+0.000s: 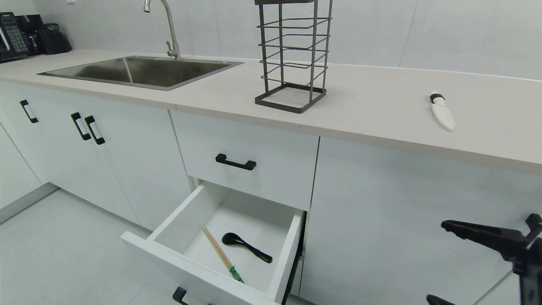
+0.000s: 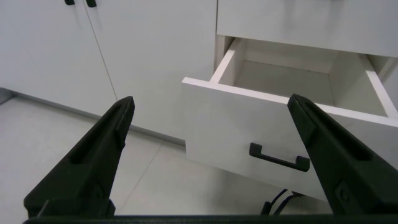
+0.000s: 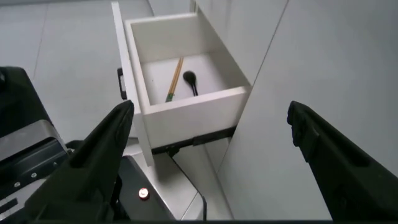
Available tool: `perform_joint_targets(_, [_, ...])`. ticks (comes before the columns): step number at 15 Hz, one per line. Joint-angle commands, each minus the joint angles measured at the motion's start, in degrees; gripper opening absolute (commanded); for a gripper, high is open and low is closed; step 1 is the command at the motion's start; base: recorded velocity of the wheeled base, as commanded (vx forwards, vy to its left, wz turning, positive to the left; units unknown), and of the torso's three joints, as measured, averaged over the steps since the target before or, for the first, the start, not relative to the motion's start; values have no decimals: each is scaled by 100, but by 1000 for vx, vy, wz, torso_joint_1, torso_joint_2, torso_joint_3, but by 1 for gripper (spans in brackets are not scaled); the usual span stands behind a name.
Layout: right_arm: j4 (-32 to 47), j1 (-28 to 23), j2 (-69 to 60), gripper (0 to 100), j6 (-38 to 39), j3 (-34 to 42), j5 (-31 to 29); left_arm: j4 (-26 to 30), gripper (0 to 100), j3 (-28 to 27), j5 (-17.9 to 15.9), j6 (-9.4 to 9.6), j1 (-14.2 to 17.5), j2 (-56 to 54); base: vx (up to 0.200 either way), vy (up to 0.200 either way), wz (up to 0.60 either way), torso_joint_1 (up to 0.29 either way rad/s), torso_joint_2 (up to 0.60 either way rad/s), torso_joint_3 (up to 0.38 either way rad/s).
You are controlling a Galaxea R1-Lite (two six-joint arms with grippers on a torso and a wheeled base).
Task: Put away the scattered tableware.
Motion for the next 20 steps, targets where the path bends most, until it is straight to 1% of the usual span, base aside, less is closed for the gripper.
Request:
perform_joint_targets(1, [296,-223,-1633,100,7,266,353,-1,100,0,1,-1,0,7,0,0,0,0,0,0])
perform_joint_targets(3, [340,-389,-2442,100,95,538,397,-1,100,0,1,-1,0,7,0,0,0,0,0,0])
perform_joint_targets(4, [402,-671,-2820,100,192,617,397,-1,100,0,1,-1,0,7,0,0,0,0,0,0])
perform_joint_targets(5, [472,-803,-2969,100,227,617,397,-1,100,0,1,-1,0,7,0,0,0,0,0,0])
perform_joint_targets(6, [718,-1224,-3356,100,280,573,388,-1,100,0,1,-1,0,7,0,0,0,0,0,0])
perform_joint_targets(7, [780,-1400,-3444,100,280,547,388,-1,100,0,1,-1,0,7,0,0,0,0,0,0])
perform_joint_targets(8, [797,-1936,-3611,100,271,529,388,-1,100,0,1,-1,0,7,0,0,0,0,0,0])
perform_joint_targets(9, [797,-2306,-3734,100,280,529,388,-1,100,0,1,-1,0,7,0,0,0,0,0,0])
perform_joint_targets(10, [806,-2508,-3804,100,271,538,397,-1,100,0,1,-1,0,7,0,0,0,0,0,0])
perform_joint_targets(11, [832,-2903,-4059,100,236,600,388,-1,100,0,1,-1,0,7,0,0,0,0,0,0])
perform_joint_targets(12, [841,-2965,-4103,100,236,600,388,-1,100,0,1,-1,0,7,0,0,0,0,0,0])
perform_joint_targets(13, [1175,-3773,-4656,100,262,758,380,-1,100,0,1,-1,0,7,0,0,0,0,0,0])
perform_joint_targets(14, [1439,-3967,-4964,100,262,846,397,-1,100,0,1,-1,0,7,0,0,0,0,0,0])
perform_joint_targets(15, [1658,-4011,-5237,100,244,1021,397,-1,100,0,-26,-10,0,7,0,0,0,0,0,0])
perform_joint_targets(16, [1676,-4081,-5386,100,253,1276,397,-10,100,0,-43,-10,0,7,0,0,0,0,0,0])
perform_joint_targets(18, [1869,-4090,-5386,100,341,1276,371,-10,100,0,-34,-10,0,7,0,0,0,0,0,0])
perform_joint_targets(20, [2643,-4090,-5386,100,367,1276,142,-10,100,0,-43,-10,0,7,0,0,0,0,0,0])
